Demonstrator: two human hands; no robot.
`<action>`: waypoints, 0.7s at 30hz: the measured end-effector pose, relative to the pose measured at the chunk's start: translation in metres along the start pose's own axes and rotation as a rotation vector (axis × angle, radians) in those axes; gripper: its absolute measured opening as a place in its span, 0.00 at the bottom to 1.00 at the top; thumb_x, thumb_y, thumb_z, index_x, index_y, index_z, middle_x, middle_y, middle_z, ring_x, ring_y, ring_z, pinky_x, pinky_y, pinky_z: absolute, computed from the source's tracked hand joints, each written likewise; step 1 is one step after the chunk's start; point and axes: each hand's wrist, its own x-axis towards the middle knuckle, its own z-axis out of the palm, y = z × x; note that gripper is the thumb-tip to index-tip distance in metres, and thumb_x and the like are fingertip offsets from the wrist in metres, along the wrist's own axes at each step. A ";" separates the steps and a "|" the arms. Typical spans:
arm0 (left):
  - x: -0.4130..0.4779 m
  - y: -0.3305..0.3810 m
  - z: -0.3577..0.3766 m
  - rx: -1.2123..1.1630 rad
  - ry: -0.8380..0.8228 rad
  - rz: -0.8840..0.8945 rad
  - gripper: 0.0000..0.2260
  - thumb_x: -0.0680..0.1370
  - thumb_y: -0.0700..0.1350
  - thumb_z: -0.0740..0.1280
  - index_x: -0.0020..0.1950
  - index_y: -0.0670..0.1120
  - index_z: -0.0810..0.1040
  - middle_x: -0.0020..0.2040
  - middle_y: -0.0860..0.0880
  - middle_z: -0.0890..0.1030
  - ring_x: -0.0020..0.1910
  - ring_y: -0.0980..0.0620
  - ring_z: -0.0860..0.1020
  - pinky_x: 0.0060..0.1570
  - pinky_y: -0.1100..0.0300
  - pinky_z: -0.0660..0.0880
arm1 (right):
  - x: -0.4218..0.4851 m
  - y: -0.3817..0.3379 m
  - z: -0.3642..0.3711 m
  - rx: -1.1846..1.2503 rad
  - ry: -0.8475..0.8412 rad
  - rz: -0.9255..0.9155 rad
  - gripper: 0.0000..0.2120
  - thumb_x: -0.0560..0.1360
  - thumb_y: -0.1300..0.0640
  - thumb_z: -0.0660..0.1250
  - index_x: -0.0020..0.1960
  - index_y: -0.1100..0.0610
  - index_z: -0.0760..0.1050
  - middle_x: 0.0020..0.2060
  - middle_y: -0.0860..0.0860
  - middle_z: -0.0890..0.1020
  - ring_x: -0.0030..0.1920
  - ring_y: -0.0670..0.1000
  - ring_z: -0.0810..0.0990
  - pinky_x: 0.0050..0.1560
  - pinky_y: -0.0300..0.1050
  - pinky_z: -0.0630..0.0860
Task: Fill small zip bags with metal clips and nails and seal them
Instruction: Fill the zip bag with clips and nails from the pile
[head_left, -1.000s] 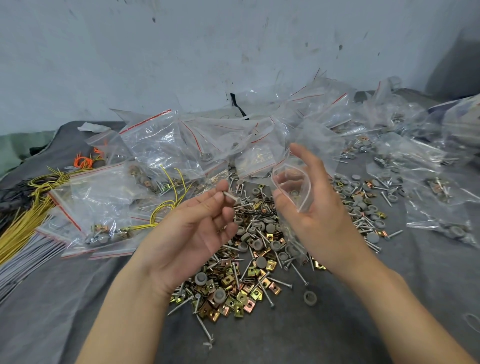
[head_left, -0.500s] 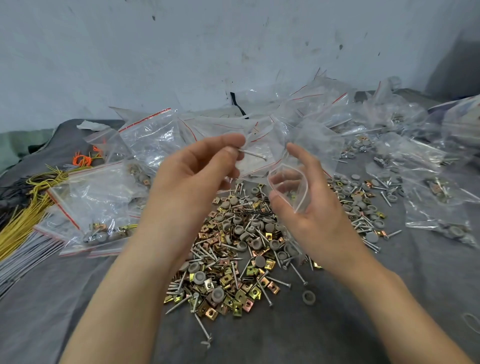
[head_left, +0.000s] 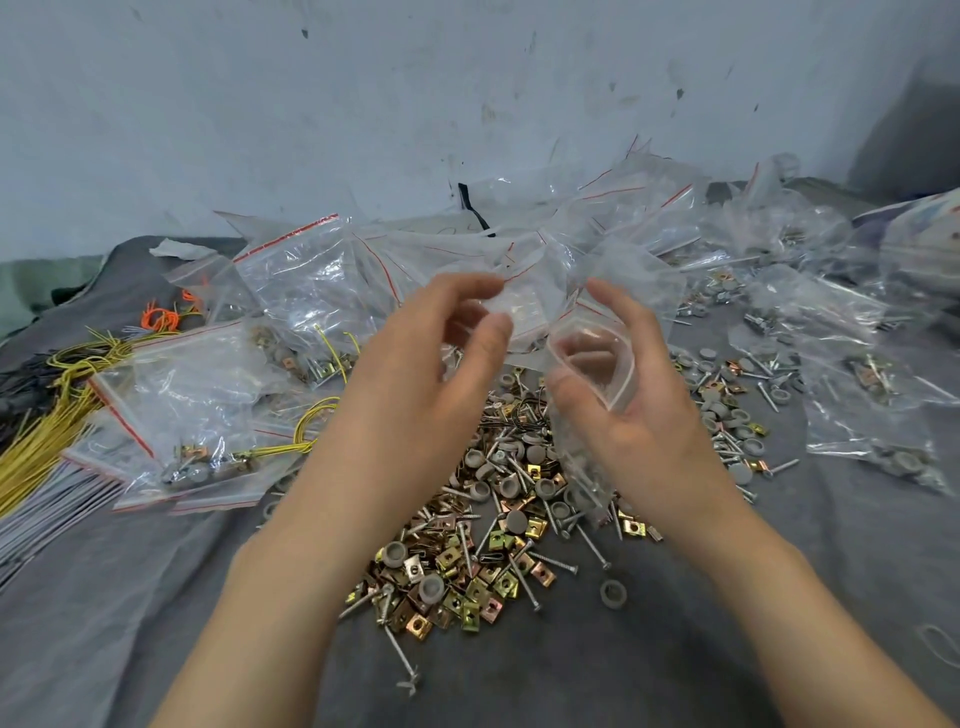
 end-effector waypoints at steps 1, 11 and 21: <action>-0.001 -0.006 -0.001 0.031 -0.051 -0.043 0.12 0.81 0.54 0.63 0.64 0.56 0.75 0.48 0.62 0.78 0.49 0.66 0.77 0.44 0.70 0.73 | 0.001 -0.001 -0.001 0.041 0.010 0.016 0.29 0.75 0.46 0.69 0.73 0.38 0.62 0.53 0.36 0.79 0.57 0.38 0.79 0.51 0.33 0.76; -0.022 -0.045 0.011 0.477 -0.601 -0.210 0.06 0.81 0.52 0.63 0.57 0.57 0.75 0.56 0.58 0.73 0.60 0.55 0.70 0.61 0.56 0.70 | 0.005 -0.006 -0.009 0.175 0.084 0.066 0.27 0.77 0.53 0.70 0.72 0.41 0.66 0.58 0.50 0.82 0.61 0.44 0.80 0.61 0.41 0.77; -0.026 -0.040 0.008 0.625 -0.690 -0.267 0.08 0.81 0.51 0.63 0.58 0.58 0.76 0.55 0.54 0.69 0.65 0.50 0.66 0.60 0.54 0.67 | 0.004 -0.008 -0.011 0.184 0.104 0.065 0.25 0.80 0.57 0.68 0.73 0.44 0.66 0.58 0.51 0.82 0.61 0.45 0.80 0.66 0.41 0.73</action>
